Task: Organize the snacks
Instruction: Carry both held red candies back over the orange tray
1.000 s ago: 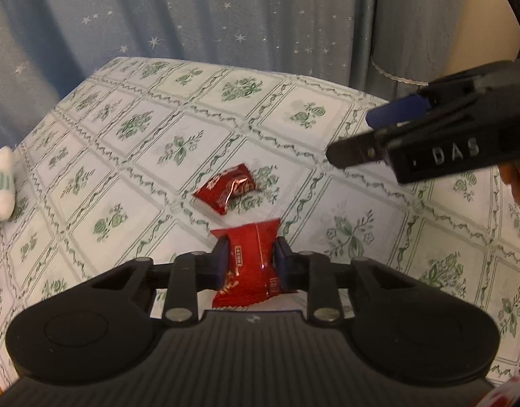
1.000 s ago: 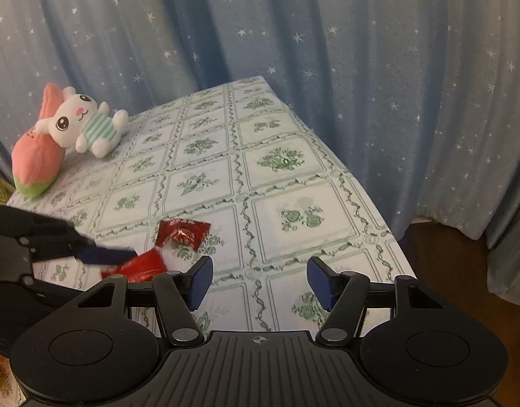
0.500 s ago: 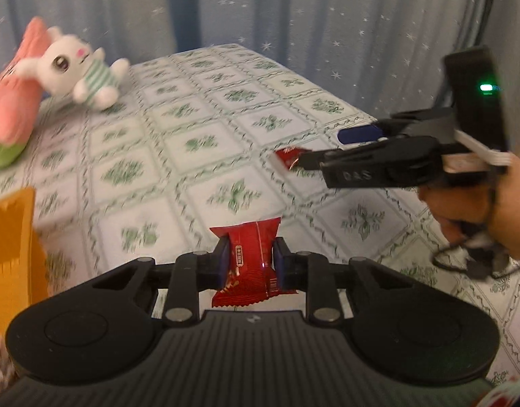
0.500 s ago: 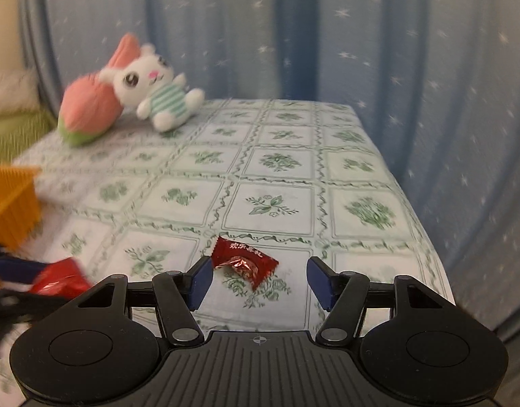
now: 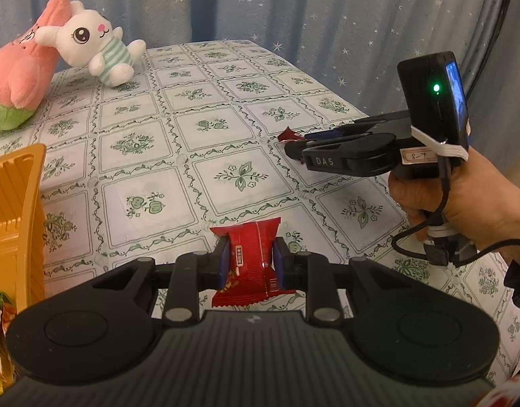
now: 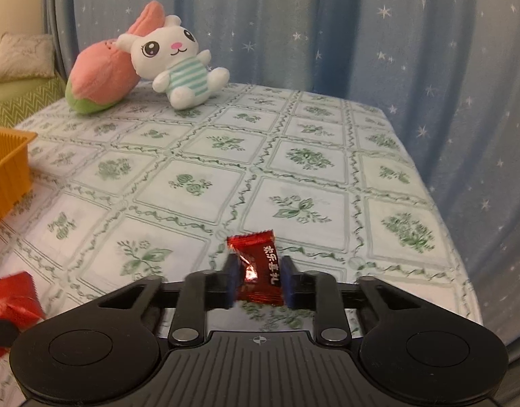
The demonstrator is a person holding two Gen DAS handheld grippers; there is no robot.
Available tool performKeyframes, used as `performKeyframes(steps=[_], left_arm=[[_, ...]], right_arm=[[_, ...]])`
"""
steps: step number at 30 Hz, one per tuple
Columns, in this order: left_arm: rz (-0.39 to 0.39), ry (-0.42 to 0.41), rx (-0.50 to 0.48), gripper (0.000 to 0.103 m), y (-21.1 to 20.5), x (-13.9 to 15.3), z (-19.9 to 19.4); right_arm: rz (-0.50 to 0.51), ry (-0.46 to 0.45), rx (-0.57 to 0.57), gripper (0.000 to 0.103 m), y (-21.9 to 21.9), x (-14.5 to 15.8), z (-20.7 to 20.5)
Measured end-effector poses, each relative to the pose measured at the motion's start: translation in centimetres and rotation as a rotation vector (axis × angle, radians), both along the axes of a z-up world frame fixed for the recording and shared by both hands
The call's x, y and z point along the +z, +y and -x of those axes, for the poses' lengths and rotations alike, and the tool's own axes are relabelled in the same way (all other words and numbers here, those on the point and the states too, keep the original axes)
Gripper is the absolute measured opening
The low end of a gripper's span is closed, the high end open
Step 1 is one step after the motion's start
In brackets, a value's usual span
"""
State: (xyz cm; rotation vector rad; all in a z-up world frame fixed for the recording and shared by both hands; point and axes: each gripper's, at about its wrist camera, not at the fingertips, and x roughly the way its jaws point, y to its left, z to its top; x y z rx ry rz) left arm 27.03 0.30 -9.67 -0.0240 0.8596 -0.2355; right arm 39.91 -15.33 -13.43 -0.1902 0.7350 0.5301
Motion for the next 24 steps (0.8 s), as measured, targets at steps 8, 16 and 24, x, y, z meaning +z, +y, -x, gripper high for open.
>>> performKeyframes(steps=[8,16,24], left_arm=[[0.026,0.005,0.05,0.023,0.3,0.2,2.0],[0.051,-0.008,0.112,0.023,1.2,1.6,5.5],[0.053,-0.012,0.154,0.023,2.0,3.3,10.6]], right_arm=[[-0.051,0.057,-0.06,0.023,-0.1,2.5,3.0],[-0.092,0.076,-0.122,0.023,-0.1,5.0,9.9],[-0.121,0.097,-0.173,0.023,-0.2,6.1,17.1]])
